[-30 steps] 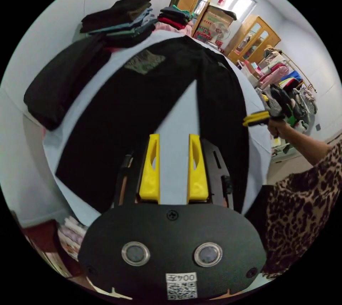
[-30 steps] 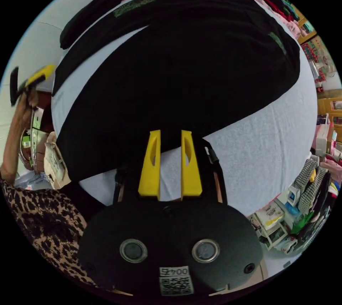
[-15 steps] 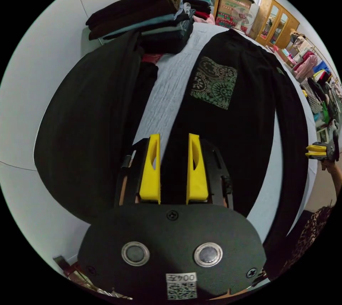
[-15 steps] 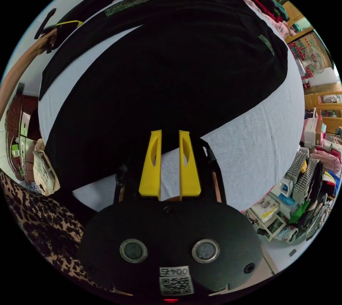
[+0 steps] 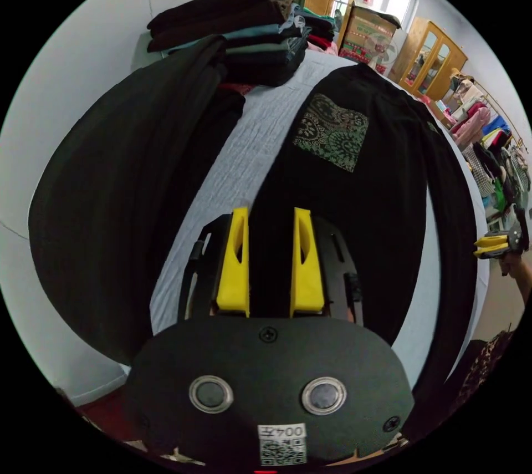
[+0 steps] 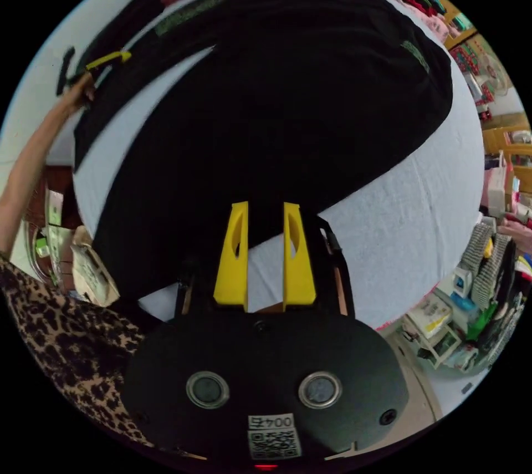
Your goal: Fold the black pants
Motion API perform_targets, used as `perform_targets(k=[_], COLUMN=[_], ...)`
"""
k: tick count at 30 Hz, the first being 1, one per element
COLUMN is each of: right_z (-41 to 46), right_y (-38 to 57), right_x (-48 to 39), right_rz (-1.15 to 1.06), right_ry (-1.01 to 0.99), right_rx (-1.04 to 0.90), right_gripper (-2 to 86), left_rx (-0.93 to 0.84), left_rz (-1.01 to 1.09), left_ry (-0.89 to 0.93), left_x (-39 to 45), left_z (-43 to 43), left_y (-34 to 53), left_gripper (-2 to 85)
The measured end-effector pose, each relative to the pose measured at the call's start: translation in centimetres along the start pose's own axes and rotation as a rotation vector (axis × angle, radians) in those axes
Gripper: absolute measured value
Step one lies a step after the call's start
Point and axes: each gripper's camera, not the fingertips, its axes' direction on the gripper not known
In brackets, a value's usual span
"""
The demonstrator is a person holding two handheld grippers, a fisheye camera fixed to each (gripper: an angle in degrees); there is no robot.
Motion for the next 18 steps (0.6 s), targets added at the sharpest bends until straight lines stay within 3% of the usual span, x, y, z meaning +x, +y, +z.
perform_targets(k=[2, 6, 11, 18], right_z=[-2.5, -6.4, -10.2, -11.6], right_y=[-1.1, -5.2, -16.1, -32.7], right_x=[0.3, -0.3, -3.2, -6.9], right_rz=[0.012, -0.099, -0.380, -0.582], right_ry=[-0.110, -0.113, 0.108, 0.327], right_rx=[0.114, 0.226, 0.282, 0.204], right_gripper=[11.1, 11.1, 10.0, 11.0], left_rx=[0.060, 0.057, 0.061, 0.060], left_rz=[-0.025, -0.038, -0.025, -0.047], left_ry=[0.004, 0.011, -0.024, 0.004], left_x=[-0.2, -0.5, -0.2, -0.4], left_z=[-0.3, -0.4, -0.6, -0.5], left_y=[0.8, 0.7, 0.5, 0.1], left_gripper=[7.1, 4.1, 2.7, 1.8])
